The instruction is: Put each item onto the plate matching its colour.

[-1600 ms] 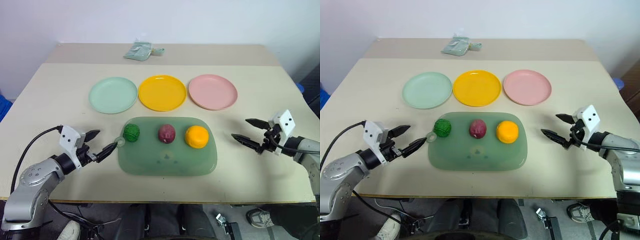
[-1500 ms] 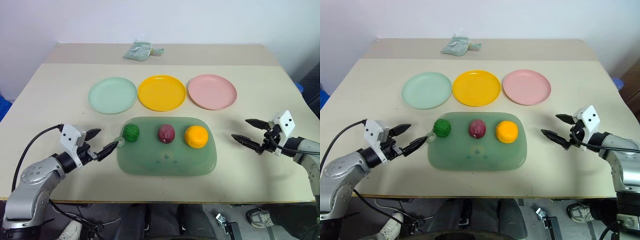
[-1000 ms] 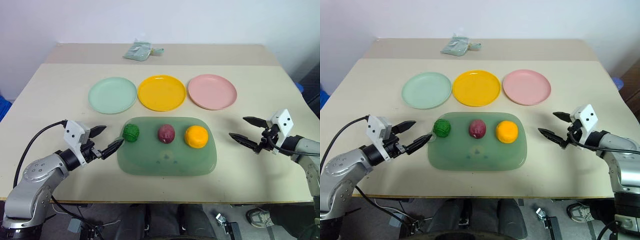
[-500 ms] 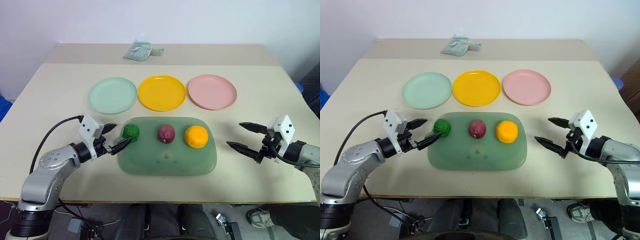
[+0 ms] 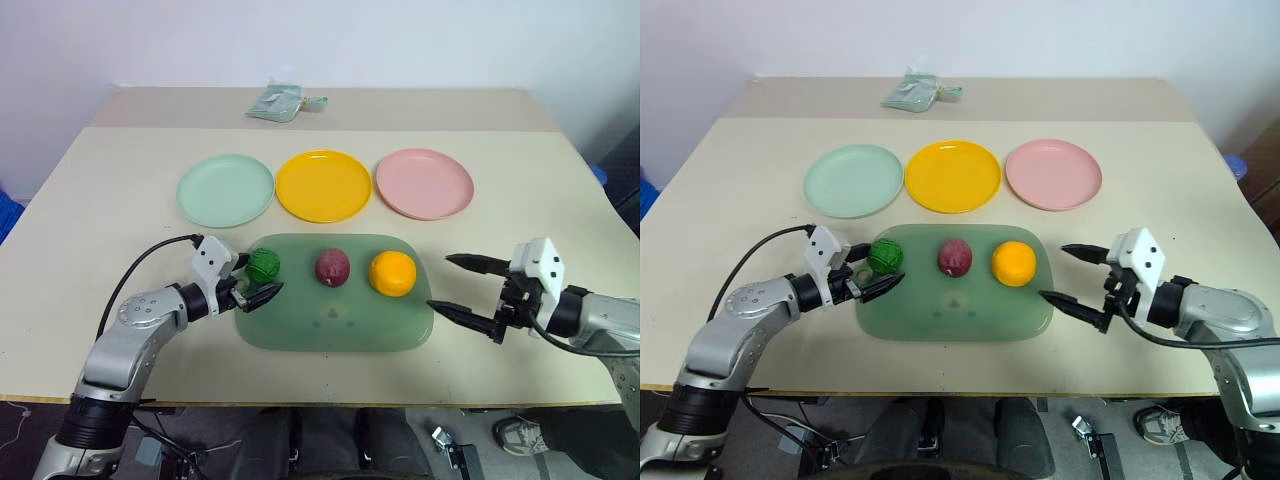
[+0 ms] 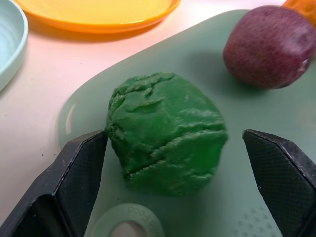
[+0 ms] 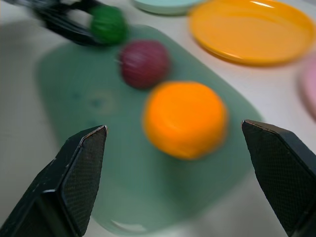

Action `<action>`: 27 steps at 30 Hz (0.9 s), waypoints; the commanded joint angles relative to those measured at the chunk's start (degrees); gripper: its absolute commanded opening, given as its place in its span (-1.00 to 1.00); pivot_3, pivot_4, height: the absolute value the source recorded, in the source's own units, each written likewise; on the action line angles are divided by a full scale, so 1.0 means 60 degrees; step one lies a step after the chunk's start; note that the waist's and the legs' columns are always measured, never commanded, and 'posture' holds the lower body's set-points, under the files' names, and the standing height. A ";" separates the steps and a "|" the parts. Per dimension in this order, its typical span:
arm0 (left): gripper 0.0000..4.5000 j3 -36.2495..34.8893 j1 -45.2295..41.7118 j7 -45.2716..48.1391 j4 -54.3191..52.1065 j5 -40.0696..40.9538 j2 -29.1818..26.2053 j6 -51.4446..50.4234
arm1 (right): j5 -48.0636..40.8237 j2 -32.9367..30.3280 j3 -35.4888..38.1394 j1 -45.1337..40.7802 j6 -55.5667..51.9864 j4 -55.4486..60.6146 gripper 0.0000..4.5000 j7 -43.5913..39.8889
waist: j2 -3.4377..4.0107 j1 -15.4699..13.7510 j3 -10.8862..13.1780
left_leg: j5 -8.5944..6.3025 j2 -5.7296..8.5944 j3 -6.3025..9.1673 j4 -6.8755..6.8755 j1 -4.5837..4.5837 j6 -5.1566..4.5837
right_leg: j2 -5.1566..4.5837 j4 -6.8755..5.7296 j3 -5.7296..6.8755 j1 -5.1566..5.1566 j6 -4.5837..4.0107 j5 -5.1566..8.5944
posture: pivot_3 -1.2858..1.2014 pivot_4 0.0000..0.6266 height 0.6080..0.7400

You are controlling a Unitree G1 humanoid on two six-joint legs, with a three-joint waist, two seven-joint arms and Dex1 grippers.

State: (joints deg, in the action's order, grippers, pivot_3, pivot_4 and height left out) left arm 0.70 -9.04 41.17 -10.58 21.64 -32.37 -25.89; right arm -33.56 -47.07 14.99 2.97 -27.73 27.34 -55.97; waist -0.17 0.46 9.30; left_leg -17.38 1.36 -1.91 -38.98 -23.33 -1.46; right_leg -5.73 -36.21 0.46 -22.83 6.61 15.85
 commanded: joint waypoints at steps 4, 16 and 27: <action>0.24 -0.0355 -0.0105 0.0053 0.0385 -0.0044 0.0177 0.0650 | -0.0178 0.0070 -0.0075 -0.0318 -0.0118 0.0296 1.00 0.0358 | 0.0000 -0.0001 0.0000 | 0.0000 0.0000 0.0001 -0.0001 -0.0001 0.0000 | -0.0001 0.0000 0.0000 -0.0001 0.0000 0.0000 | 0.03 -0.52 1.00; 0.04 -0.1806 -0.3143 -0.3823 0.3101 -0.1084 0.1612 0.1009 | 0.0091 0.0423 -0.0565 -0.1256 0.0145 -0.0313 1.00 0.0742 | -0.0006 -0.0170 0.0002 | 0.0003 0.0003 0.0002 -0.0020 -0.0005 0.0000 | 0.0013 -0.0002 0.0003 -0.0001 0.0026 -0.0015 | 0.03 -0.52 1.00; 0.99 -0.1717 -0.5159 -0.4734 0.5186 -0.1591 0.2069 0.1116 | 0.0354 0.0652 -0.0712 -0.1304 0.0360 -0.0316 1.00 0.1014 | -0.0020 -0.0201 0.0008 | 0.0007 0.0019 -0.0002 -0.0039 -0.0018 -0.0002 | 0.0029 -0.0007 0.0019 -0.0006 0.0048 -0.0026 | 0.03 -0.52 1.00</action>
State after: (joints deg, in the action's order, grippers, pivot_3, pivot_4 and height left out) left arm -8.72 -38.64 12.79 21.70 12.43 -19.45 -20.53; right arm -31.56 -43.37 9.24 -4.99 -26.92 24.46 -50.10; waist -0.30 -0.75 9.35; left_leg -17.33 1.47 -1.92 -39.21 -23.43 -1.46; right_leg -5.55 -36.26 0.58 -22.87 6.90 15.69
